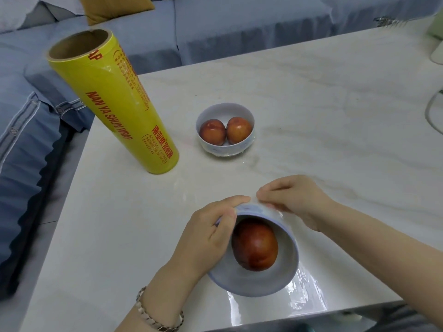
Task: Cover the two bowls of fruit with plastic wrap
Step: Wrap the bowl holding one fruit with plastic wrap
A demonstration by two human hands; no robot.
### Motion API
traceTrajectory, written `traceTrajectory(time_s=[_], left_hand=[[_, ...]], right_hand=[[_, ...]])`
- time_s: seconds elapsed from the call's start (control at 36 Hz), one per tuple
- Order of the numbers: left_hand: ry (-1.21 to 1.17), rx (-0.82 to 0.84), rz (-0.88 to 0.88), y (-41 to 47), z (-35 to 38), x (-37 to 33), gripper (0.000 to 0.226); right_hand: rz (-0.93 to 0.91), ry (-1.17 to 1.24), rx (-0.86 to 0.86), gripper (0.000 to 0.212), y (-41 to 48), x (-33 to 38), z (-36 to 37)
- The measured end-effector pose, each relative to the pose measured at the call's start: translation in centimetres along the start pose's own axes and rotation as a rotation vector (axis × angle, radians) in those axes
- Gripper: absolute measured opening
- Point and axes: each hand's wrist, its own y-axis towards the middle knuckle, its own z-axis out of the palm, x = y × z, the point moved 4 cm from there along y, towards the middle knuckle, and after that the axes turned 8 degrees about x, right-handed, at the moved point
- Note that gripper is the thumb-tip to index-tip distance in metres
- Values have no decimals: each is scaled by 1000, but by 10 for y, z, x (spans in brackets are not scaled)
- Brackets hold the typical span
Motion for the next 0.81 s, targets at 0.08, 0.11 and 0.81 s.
traceTrajectory(time_s=[0.08, 0.11, 0.81], left_hand=[[-24, -6, -28, 0, -1, 3, 32], [-40, -13, -42, 0, -2, 5, 33], [-193, -272, -217, -4, 0, 19, 27]], right_hand=[[-304, -116, -118, 13, -20, 20, -12], [-387, -166, -126, 12, -31, 26, -12], [-233, -307, 217, 57, -44, -12, -7]])
